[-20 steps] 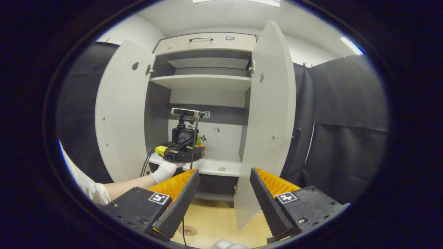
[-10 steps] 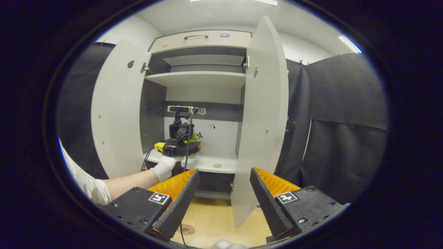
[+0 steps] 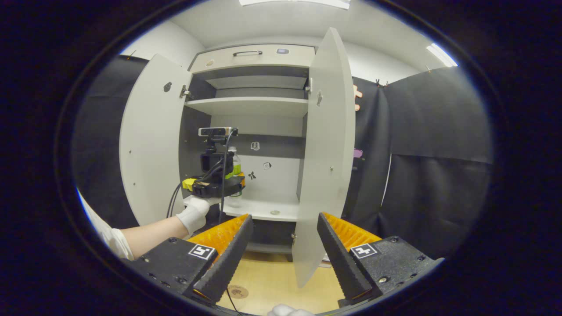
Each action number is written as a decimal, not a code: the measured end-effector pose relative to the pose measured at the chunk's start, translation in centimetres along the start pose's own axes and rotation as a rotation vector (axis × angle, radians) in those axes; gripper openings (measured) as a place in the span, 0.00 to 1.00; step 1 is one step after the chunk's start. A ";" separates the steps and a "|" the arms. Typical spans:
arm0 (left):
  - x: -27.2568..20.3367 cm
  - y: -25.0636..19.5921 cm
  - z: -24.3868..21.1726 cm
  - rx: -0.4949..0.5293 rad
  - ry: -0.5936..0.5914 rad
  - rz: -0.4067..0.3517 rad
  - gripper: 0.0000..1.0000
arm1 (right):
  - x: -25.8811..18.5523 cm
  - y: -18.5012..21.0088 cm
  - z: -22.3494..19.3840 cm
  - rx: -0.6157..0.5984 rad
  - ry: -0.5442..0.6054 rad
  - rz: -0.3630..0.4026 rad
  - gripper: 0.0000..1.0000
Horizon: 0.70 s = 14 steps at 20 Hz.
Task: Grasp the bottle in the cabinet with the left hand and place it on the coaster, then close the right door with the right hand and the left door with the left hand.
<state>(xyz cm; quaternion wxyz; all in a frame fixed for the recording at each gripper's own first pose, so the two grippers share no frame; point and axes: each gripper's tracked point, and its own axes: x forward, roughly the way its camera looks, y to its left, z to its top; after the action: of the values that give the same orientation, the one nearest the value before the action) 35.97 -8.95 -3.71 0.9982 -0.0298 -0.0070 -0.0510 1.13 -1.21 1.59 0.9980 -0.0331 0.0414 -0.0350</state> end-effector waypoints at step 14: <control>-21.6 -2.1 1.0 -0.034 -0.069 -0.143 0.80 | -4.6 -1.5 -2.3 0.043 -0.005 -0.012 0.97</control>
<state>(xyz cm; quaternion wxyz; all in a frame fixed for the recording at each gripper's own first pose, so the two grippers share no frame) 14.30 -8.77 -2.96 0.9905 -0.0481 -0.0424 -0.1214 -3.71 -2.56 -0.23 0.9983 -0.0120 0.0378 -0.0418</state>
